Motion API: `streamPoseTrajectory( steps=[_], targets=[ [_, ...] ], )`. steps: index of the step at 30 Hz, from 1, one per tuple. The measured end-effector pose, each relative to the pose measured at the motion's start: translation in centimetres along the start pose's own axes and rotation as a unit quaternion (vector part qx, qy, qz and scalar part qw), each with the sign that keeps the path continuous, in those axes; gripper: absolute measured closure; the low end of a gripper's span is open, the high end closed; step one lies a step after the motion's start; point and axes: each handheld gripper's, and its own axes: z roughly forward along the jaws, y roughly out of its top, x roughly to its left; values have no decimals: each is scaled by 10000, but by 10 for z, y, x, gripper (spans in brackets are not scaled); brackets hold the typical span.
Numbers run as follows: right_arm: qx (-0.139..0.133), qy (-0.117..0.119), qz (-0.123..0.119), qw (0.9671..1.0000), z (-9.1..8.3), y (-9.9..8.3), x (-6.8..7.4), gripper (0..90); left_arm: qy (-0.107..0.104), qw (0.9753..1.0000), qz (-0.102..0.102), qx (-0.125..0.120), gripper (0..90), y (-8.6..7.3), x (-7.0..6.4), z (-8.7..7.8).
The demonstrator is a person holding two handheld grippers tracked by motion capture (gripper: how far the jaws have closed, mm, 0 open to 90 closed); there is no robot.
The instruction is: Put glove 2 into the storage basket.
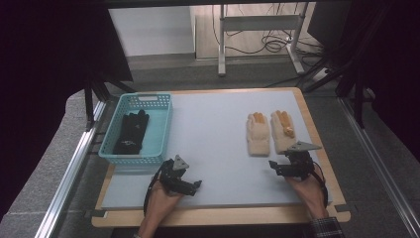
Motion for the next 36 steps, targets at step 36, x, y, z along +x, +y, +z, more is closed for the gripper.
streamPoseTrajectory(
  steps=[36],
  targets=[
    [763,192,-684,9946,111,86,-30,305,4,10000,10,-17,6,0,0,0]
  ],
)
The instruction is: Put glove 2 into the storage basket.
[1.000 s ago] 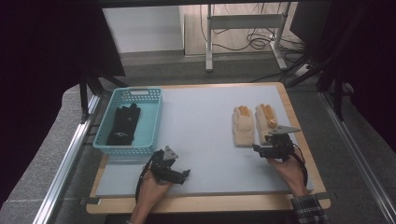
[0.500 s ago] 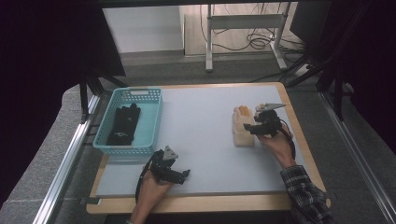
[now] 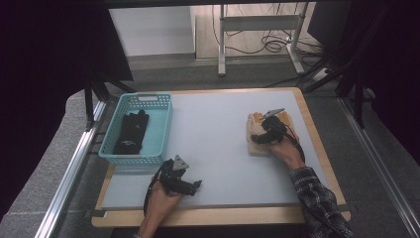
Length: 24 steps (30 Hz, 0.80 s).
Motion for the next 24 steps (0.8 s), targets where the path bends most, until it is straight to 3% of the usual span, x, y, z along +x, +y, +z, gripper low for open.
streamPoseTrajectory(
  steps=[1,2,3,5,8,12,18,24],
  targets=[
    [-24,85,104,9999,-1,-1,-2,376,1,10000,-1,0,6,0,0,0],
    [-24,85,104,9999,-1,-1,-2,376,1,10000,-1,0,6,0,0,0],
    [-10,73,96,9999,-3,-1,1,463,0,10000,-4,0,6,0,0,0],
    [15,31,57,10000,-4,0,3,487,1,10000,-2,0,6,0,0,0],
    [24,-38,210,9998,-5,0,6,544,1,10000,-5,-3,7,0,0,0],
    [-83,59,445,9990,-9,-1,5,562,-1,10000,-6,-2,7,0,0,0],
    [-285,47,342,9990,-23,1,12,587,2,10000,-6,-3,8,0,0,0],
    [-576,128,140,9982,-53,8,32,594,6,10000,-7,-1,9,0,0,0]
  ],
)
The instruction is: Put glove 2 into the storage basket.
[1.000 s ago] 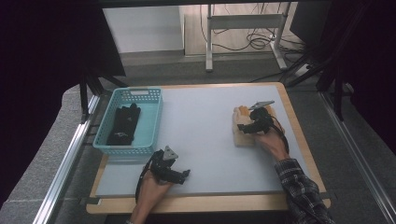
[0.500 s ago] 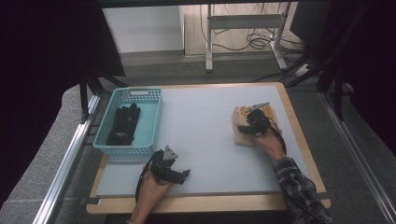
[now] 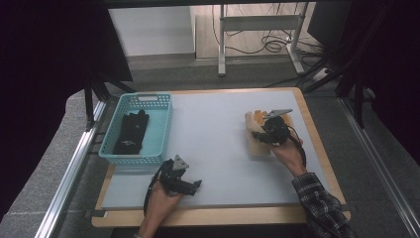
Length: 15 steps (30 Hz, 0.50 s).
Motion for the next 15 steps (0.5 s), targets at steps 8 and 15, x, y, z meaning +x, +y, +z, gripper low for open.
streamPoseTrajectory(
  steps=[8,15],
  targets=[
    [-237,474,-154,9985,-28,4,48,590,9,10000,8,0,10,0,0,0],
    [-116,754,-427,9962,-10,-14,99,584,14,10000,0,-12,11,0,0,0]
  ],
)
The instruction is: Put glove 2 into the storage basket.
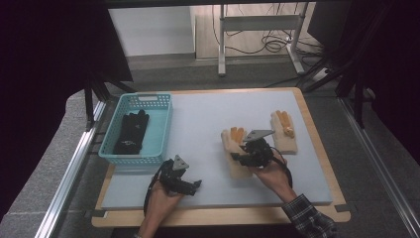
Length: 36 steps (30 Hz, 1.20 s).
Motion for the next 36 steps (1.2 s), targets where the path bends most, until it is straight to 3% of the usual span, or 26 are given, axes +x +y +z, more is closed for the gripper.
streamPoseTrajectory(
  steps=[4,7,8,11,14,18,19,21,23,28,33,36],
  targets=[
    [119,46,13,9999,15,-10,9,574,-1,10000,6,8,11,0,0,0],
    [260,95,-9,9996,28,-19,15,501,-4,10000,8,7,11,0,0,0],
    [272,142,-22,9995,32,-22,18,398,-5,10000,10,6,11,0,0,0],
    [238,175,-5,9996,29,-21,16,337,-5,10000,10,6,11,0,0,0],
    [2,107,153,9998,12,-17,3,315,-5,10000,11,8,11,0,0,0],
    [73,-20,231,9997,-4,-25,-13,481,-6,10000,11,6,11,0,0,0],
    [73,-20,231,9997,-4,-25,-13,481,-6,10000,11,6,11,0,0,0],
    [191,-24,285,9994,-10,-38,-20,630,-9,10000,-3,7,11,0,0,0],
    [296,4,302,9991,-9,-47,-21,678,-9,10000,-3,6,11,0,0,0],
    [391,238,246,9986,-3,-62,-12,707,-8,10000,-2,3,11,0,0,0],
    [319,419,137,9985,-1,-61,2,710,-8,10000,-1,5,12,0,0,0],
    [302,448,-64,9985,2,-58,14,695,-8,10000,-2,3,11,0,0,0]
  ],
)
